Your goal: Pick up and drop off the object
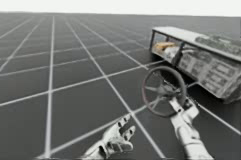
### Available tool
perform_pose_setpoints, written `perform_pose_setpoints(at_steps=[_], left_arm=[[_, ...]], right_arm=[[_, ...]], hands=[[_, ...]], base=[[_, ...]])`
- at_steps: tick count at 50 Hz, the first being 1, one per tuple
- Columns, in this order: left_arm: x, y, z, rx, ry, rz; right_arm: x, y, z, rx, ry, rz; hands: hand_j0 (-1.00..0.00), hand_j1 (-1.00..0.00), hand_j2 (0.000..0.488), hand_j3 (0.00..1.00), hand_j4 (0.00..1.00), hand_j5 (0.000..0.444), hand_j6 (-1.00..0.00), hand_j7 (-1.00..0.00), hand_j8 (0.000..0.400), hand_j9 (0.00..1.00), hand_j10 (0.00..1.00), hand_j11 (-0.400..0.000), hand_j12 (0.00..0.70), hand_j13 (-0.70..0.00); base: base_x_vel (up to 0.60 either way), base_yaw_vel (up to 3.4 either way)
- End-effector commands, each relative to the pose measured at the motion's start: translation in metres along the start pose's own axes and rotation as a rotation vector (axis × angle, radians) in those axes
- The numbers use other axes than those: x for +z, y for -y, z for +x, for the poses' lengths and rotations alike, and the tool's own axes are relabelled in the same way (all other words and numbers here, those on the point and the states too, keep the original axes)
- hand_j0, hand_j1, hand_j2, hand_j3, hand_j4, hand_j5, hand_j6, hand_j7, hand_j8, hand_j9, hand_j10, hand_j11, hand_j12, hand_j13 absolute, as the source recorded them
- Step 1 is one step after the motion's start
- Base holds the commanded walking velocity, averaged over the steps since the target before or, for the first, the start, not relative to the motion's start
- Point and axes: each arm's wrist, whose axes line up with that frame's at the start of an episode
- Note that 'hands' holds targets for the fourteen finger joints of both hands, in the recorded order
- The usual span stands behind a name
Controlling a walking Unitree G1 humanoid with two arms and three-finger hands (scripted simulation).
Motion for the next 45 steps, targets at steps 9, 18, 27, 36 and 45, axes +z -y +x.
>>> perform_pose_setpoints(at_steps=[9, 18, 27, 36, 45], left_arm=[[0.0017, 0.0041, -0.0006, -0.001, 0.003, 0.017], [0.0017, 0.0041, -0.0006, -0.001, 0.003, 0.017], [0.0017, 0.0041, -0.0006, -0.001, 0.003, 0.017], [0.0017, 0.0041, -0.0006, -0.001, 0.003, 0.017], [0.0017, 0.0041, -0.0006, -0.001, 0.003, 0.017]], right_arm=[[0.0082, -0.0028, -0.0018, 0.024, 0.018, 0.036], [0.0082, -0.0028, -0.0018, 0.024, 0.018, 0.036], [0.0082, -0.0028, -0.0018, 0.024, 0.018, 0.036], [0.0082, -0.0028, -0.0018, 0.024, 0.018, 0.036], [0.0082, -0.0028, -0.0018, 0.024, 0.018, 0.036]], hands=[[0.00, 0.00, 0.000, 1.00, 1.00, 0.000, 0.00, 0.00, 0.000, 1.00, 1.00, -0.400, 0.000, -0.700], [0.00, 0.00, 0.000, 1.00, 1.00, 0.000, 0.00, 0.00, 0.000, 1.00, 1.00, -0.400, 0.000, -0.700], [0.00, 0.00, 0.000, 1.00, 1.00, 0.000, 0.00, 0.00, 0.000, 1.00, 1.00, -0.400, 0.000, -0.700], [0.00, 0.00, 0.000, 1.00, 1.00, 0.000, 0.00, 0.00, 0.000, 1.00, 1.00, -0.400, 0.000, -0.700], [0.00, 0.00, 0.000, 1.00, 1.00, 0.000, 0.00, 0.00, 0.000, 1.00, 1.00, -0.400, 0.000, -0.700]], base=[[0.56, -0.07], [0.59, -0.01], [0.59, -0.02], [0.59, 0.02], [0.58, 0.04]])
